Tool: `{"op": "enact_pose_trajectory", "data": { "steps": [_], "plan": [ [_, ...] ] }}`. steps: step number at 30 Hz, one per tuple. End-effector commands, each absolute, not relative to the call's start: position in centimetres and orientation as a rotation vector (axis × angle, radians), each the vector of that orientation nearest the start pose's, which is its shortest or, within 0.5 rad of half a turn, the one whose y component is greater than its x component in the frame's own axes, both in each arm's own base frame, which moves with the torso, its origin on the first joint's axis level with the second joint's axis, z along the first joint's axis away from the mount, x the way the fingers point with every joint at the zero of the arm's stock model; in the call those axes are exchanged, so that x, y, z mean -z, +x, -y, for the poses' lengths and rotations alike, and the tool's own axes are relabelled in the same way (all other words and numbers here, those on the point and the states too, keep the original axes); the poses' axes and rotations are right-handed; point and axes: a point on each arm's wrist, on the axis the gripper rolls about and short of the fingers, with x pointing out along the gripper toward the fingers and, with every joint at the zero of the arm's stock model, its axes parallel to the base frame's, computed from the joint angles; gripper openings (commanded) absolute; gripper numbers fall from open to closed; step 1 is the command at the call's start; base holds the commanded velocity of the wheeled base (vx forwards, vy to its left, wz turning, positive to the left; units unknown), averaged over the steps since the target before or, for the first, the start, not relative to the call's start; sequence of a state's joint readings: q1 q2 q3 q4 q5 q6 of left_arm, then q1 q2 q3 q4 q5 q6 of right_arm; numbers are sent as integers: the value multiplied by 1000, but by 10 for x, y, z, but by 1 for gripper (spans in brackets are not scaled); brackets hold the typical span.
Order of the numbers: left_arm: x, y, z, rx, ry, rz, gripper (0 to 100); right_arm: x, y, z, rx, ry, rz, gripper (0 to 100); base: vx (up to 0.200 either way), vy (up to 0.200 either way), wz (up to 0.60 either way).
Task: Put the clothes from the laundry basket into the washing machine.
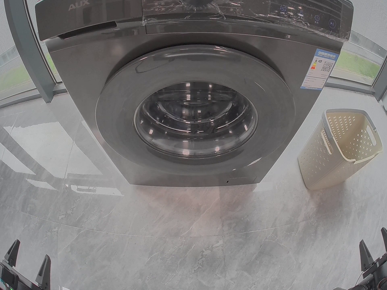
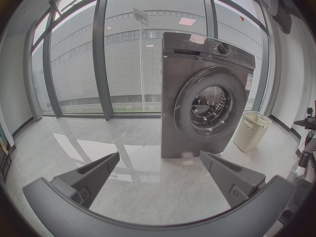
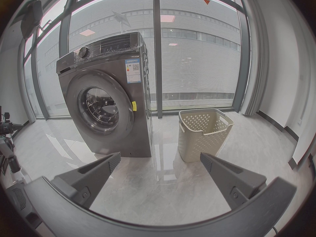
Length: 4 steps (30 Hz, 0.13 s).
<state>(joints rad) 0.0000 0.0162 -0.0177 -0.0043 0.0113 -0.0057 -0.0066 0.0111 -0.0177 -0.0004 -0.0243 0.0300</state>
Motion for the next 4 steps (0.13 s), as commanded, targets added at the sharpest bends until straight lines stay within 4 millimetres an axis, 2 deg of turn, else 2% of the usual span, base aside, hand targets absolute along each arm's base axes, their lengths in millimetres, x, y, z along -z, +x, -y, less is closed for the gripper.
{"op": "enact_pose_trajectory", "data": {
  "steps": [1,4],
  "plan": [
    [-76,-22,0,-12,-6,0,100,-76,-23,0,31,32,2,100,0,0,0],
    [-76,-22,0,-12,-6,0,100,-76,-23,0,29,29,2,100,0,0,0]
  ]
}}
